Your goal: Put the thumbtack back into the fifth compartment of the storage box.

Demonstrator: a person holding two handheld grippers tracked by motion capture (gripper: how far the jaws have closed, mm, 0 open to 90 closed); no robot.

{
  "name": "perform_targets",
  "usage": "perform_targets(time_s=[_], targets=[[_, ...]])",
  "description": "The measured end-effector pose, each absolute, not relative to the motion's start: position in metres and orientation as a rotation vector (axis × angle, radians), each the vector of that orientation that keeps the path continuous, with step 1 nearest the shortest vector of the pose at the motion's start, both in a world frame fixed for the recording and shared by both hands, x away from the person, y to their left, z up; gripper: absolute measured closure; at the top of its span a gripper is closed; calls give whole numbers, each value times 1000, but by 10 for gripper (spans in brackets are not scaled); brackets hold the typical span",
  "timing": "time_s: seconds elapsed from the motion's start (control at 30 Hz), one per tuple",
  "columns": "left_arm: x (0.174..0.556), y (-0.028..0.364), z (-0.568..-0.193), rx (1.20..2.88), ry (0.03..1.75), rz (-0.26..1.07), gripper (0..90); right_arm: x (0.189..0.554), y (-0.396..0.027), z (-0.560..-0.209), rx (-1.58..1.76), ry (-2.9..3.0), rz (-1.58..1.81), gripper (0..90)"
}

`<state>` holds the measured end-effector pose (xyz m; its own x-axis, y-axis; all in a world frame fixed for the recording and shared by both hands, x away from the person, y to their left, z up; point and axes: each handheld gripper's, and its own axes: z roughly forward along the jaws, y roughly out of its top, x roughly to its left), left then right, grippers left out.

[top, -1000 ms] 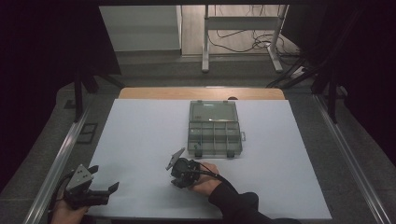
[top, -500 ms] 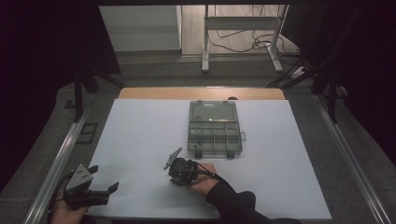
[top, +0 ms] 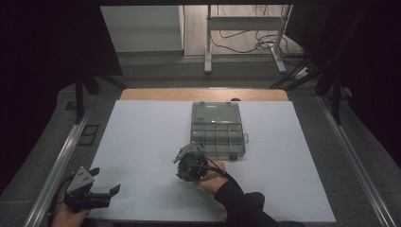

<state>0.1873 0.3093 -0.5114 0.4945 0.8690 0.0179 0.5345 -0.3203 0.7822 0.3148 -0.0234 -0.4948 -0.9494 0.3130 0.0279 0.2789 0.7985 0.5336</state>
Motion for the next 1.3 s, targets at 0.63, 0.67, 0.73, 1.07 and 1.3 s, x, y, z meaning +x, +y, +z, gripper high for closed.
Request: perform_targets(time_s=[0.63,0.67,0.73,1.07,1.3], targets=[[187,309,-511,2002,1153,578,31,329,-41,-474,537,2850,915,828],[187,309,-511,2002,1153,578,32,330,-42,-474,529,2847,919,827],[187,309,-511,2002,1152,578,32,331,-42,-473,538,2845,918,827],[187,309,-511,2002,1153,577,32,344,-53,-466,595,2795,933,827],[187,309,-511,2002,1153,577,32,354,-59,-459,633,2757,938,826]])
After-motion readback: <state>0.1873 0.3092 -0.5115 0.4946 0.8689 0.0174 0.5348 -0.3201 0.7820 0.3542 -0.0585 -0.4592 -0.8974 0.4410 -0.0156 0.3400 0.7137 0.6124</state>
